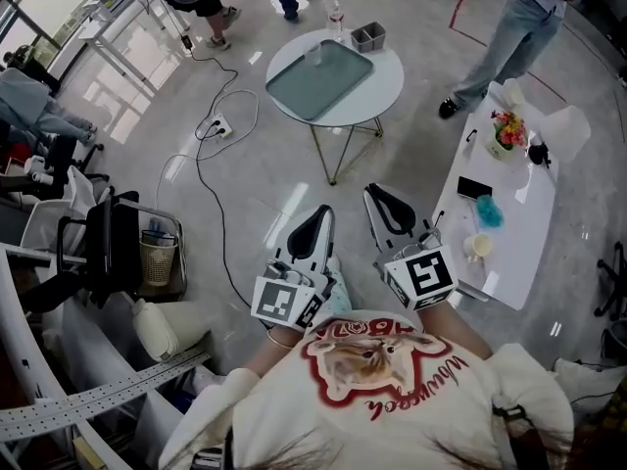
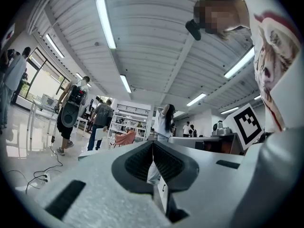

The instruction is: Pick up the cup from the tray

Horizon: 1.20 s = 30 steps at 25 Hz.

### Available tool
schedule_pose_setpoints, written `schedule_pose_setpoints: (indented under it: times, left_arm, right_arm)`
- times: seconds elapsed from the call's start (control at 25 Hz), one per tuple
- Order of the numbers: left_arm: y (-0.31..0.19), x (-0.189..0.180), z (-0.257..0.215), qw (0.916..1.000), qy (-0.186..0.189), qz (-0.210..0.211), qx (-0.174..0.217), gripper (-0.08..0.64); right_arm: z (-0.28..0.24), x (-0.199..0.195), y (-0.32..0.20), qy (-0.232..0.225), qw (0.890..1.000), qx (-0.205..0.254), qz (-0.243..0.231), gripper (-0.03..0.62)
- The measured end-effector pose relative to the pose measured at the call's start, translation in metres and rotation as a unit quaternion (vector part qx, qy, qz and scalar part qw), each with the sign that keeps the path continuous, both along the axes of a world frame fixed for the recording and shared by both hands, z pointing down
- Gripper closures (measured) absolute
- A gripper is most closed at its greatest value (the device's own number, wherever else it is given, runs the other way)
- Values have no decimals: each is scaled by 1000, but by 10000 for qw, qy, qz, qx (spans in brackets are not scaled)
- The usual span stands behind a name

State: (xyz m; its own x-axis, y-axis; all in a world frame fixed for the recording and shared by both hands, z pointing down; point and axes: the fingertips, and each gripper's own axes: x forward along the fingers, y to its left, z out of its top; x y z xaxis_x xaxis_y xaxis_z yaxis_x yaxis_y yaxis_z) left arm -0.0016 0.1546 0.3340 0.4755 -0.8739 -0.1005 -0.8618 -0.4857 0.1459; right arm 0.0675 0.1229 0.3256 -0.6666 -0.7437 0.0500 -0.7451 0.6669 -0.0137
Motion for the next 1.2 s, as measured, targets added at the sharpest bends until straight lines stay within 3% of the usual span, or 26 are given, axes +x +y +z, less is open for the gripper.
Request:
schedule_pose_setpoints:
  times: [0.52, 0.96, 1.2]
  left_arm:
    - [-128, -69, -10, 9996, -57, 262, 70, 546]
    - [-170, -94, -8, 9987, 44, 505, 20, 546]
    - [-187, -110, -2, 9992, 167, 346, -78, 546]
  right_arm:
    - [-8, -66, -123, -64, 9996, 10, 279, 552]
    - [-11, -95, -163, 0, 9988, -12, 499, 552]
    - [-7, -100, -177, 21, 9988, -80, 488, 552]
